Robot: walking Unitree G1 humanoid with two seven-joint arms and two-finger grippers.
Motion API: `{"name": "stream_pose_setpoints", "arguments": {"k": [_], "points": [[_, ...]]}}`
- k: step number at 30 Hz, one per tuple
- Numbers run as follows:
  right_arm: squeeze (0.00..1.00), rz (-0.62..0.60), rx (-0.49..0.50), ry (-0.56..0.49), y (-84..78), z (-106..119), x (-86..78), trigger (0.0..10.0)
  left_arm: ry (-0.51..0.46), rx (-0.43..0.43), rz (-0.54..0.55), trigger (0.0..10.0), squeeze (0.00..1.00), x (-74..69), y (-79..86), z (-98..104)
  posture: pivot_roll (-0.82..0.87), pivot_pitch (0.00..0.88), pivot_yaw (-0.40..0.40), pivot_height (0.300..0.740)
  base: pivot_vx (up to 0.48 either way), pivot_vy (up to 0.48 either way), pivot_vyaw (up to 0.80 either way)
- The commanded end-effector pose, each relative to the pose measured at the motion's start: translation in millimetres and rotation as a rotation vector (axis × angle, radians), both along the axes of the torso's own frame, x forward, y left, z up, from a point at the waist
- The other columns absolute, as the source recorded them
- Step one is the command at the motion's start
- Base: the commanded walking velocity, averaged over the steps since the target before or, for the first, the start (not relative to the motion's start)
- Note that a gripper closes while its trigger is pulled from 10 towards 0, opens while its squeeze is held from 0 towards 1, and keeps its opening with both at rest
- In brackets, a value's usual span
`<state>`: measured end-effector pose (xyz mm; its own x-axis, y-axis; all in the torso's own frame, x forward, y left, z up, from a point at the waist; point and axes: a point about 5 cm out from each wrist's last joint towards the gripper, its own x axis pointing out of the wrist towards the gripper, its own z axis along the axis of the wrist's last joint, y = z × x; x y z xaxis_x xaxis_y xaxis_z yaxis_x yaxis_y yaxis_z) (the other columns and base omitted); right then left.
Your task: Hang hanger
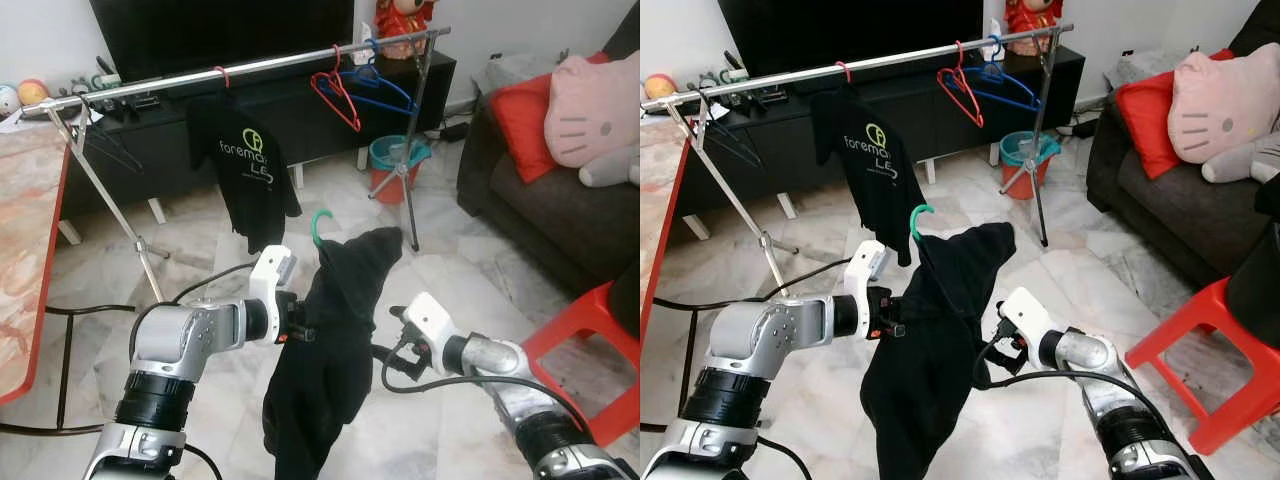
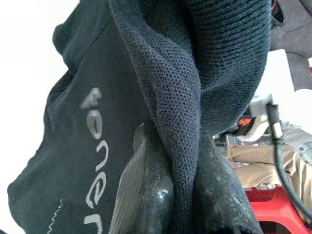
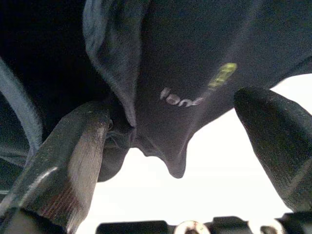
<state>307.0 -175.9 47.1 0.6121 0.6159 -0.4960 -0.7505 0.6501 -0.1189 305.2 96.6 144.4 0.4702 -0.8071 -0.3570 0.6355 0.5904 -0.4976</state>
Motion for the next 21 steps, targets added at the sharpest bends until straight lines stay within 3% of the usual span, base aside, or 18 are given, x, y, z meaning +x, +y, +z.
{"name": "stream_pose_setpoints", "arguments": {"k": [1,14,15,16,17,18,21], "points": [[0.00,0.006,0.000,-0.022,3.4,4.0,4.4,10.0,-0.028,-0.027,0.004,10.0,0.00,-0.2,1.2,9.7,0.05,0.000,0.021,0.740,0.000,0.000,0.00],[0.00,0.010,0.092,-0.026,9.7,1.5,2.6,10.0,-0.033,-0.028,0.008,10.0,0.00,-2.5,0.2,11.8,0.05,0.000,0.025,0.740,0.000,0.000,0.00],[0.00,0.004,0.086,-0.025,8.3,0.4,2.1,4.8,-0.034,-0.027,0.008,10.0,0.00,-2.8,0.0,11.6,0.05,0.000,0.023,0.740,0.000,0.000,0.00],[0.00,0.004,0.086,-0.025,8.3,0.4,2.1,4.8,-0.034,-0.027,0.008,10.0,0.00,-2.8,0.0,11.6,0.05,0.000,0.023,0.740,0.000,0.000,0.00],[0.00,-0.002,0.086,-0.023,7.2,-0.1,2.1,0.8,-0.034,-0.027,0.007,10.0,0.00,-2.9,-0.2,11.5,0.05,0.000,0.023,0.740,0.000,0.000,0.00],[0.00,-0.007,0.086,-0.022,6.5,-0.4,2.2,0.0,-0.035,-0.027,0.006,10.0,0.00,-3.0,-0.3,11.6,0.05,0.000,0.023,0.740,0.000,0.000,0.00],[0.00,-0.011,0.089,-0.021,5.8,-0.8,2.4,0.0,-0.037,-0.028,0.006,10.0,0.00,-2.9,-0.6,11.7,0.05,0.000,0.022,0.740,0.000,0.000,0.00]]}}
